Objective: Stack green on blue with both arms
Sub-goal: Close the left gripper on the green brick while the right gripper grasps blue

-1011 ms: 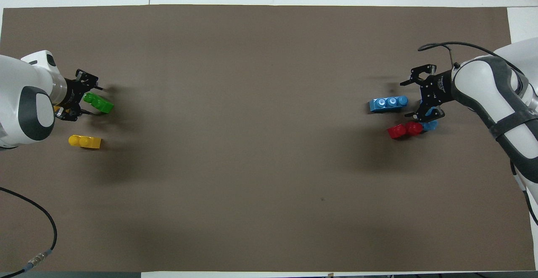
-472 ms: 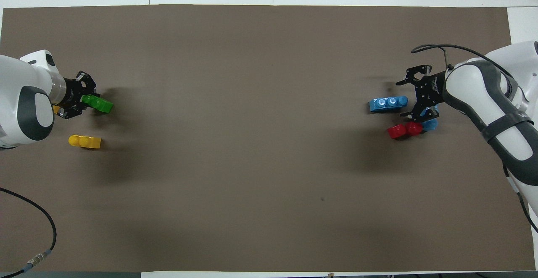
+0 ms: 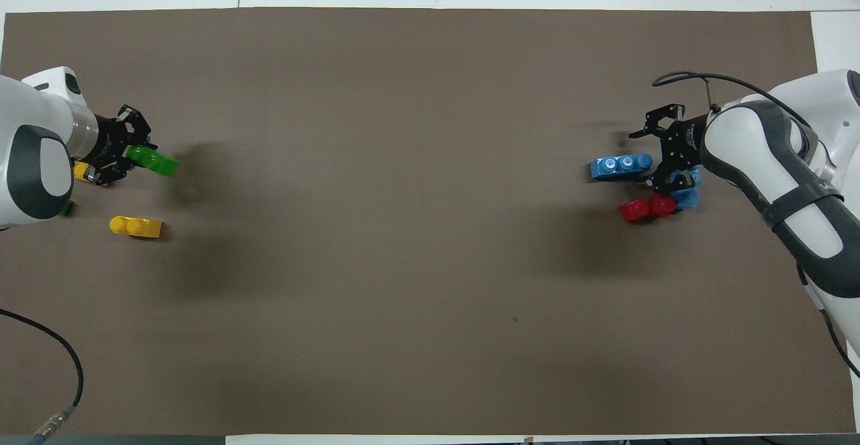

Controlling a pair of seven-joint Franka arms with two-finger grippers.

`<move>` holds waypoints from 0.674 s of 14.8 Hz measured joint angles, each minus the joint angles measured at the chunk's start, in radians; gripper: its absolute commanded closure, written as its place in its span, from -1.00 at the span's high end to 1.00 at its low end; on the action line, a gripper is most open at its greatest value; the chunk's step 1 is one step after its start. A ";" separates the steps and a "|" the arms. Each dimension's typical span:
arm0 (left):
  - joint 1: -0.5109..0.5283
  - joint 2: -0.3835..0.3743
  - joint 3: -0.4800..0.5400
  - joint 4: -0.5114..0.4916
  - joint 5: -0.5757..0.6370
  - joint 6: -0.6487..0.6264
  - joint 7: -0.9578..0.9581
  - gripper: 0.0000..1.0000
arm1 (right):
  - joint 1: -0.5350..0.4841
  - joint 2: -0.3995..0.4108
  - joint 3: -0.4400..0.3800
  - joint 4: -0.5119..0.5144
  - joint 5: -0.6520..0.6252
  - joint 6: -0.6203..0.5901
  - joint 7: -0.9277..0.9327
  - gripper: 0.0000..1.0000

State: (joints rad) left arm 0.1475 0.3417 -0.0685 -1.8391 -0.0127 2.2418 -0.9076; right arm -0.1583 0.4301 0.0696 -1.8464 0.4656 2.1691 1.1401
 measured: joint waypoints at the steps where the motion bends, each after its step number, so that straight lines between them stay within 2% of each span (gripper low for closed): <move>1: -0.006 -0.014 -0.002 0.003 0.000 -0.018 0.000 -1.00 | 0.001 0.000 0.000 -0.001 0.000 0.000 -0.020 -0.68; 3: -0.028 -0.042 -0.003 0.004 0.000 -0.050 -0.001 -1.00 | 0.002 0.000 0.000 -0.003 0.000 0.001 -0.053 -0.98; 10: -0.094 -0.132 -0.005 0.005 0.000 -0.143 -0.132 -1.00 | 0.002 -0.001 0.000 -0.006 0.003 0.004 -0.067 -1.00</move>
State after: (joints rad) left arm 0.0535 0.2101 -0.0739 -1.8346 -0.0127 2.0988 -1.0391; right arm -0.1568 0.4287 0.0693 -1.8520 0.4690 2.1735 1.0727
